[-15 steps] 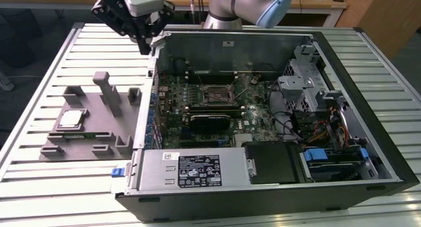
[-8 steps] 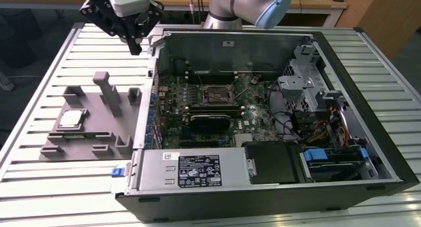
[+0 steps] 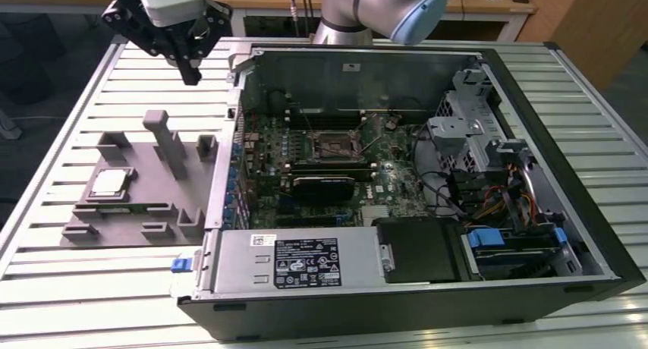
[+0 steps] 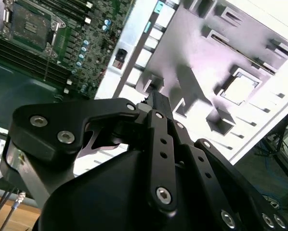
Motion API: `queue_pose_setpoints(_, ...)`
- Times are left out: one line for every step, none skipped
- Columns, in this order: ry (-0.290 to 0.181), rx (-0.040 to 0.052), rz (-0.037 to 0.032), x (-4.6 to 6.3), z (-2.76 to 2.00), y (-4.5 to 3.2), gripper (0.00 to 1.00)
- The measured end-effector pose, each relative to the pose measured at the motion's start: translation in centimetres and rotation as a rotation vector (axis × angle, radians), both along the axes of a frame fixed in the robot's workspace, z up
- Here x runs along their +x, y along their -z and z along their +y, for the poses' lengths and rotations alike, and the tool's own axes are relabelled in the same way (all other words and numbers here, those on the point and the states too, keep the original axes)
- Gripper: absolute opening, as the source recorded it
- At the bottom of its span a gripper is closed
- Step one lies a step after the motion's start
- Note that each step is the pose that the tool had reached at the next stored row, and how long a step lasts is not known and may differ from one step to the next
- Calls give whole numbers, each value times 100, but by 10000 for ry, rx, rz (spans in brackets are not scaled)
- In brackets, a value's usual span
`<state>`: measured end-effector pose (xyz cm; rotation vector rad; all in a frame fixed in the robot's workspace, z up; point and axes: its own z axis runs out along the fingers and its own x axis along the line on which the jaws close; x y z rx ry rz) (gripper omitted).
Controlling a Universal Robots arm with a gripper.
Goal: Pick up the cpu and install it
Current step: 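Reach for the cpu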
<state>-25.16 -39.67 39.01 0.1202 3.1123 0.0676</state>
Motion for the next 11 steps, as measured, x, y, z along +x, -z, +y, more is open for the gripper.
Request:
queue_pose_setpoints(-1,0,0,-23,4,3,11)
queue_pose_setpoints(-1,0,1,-44,9,6,11)
queue_pose_setpoints(0,0,0,-66,14,9,11)
queue_pose_setpoints(1,0,1,-86,18,12,11)
queue_pose_setpoints(1,0,0,-106,22,15,11)
queue_pose_setpoints(1,0,0,-126,26,18,11)
queue_pose_setpoints(0,0,1,-146,30,22,11)
queue_pose_setpoints(0,0,0,-165,34,25,11)
queue_pose_setpoints(-1,0,0,-186,39,29,11)
queue_pose_setpoints(-1,0,0,-206,44,33,11)
queue_pose_setpoints(-1,0,0,-226,49,37,11)
